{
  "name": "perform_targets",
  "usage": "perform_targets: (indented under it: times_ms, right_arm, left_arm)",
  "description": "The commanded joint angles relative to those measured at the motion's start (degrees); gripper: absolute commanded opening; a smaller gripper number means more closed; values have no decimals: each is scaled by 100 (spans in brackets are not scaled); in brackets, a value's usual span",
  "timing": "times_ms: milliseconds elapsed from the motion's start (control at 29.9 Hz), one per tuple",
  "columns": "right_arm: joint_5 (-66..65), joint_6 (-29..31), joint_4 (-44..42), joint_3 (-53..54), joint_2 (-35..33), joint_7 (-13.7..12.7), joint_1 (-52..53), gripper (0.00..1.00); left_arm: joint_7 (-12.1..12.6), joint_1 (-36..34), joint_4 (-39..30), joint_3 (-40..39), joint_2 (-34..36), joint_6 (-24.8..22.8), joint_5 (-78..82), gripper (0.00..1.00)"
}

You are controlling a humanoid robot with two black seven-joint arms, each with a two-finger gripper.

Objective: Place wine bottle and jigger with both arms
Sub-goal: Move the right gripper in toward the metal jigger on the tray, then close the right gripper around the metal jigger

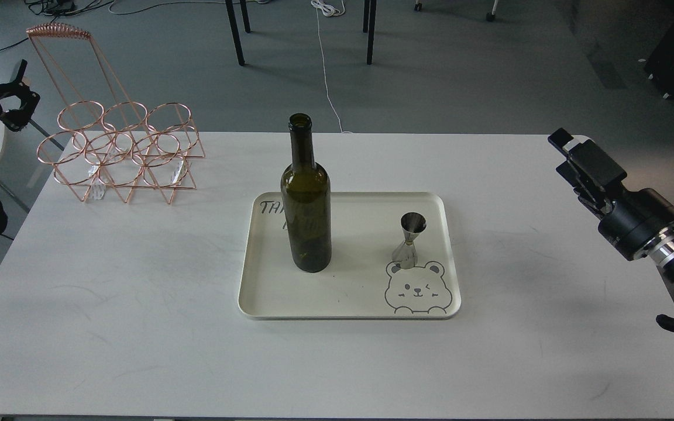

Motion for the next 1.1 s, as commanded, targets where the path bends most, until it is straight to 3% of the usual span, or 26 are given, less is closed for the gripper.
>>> perform_targets:
  times_ms: [0, 434, 701, 1069]
  right_arm:
    - [-510, -468, -118, -419, 176, 0, -214, 99]
    - [-1485, -468, -1295, -525, 1538, 0, -373, 94]
    - [-2285, -468, -1849, -709, 2031, 0, -286, 80]
    - [-2708, -468, -2956, -1527, 2602, 0, 646, 80]
  left_arm:
    - [-23, 4, 1, 8, 129, 1, 0, 98]
    - [-23, 4, 1, -1, 243, 1, 0, 98]
    - [-32, 13, 1, -9, 270, 1, 0, 98]
    - [-32, 4, 1, -18, 331, 1, -9, 98]
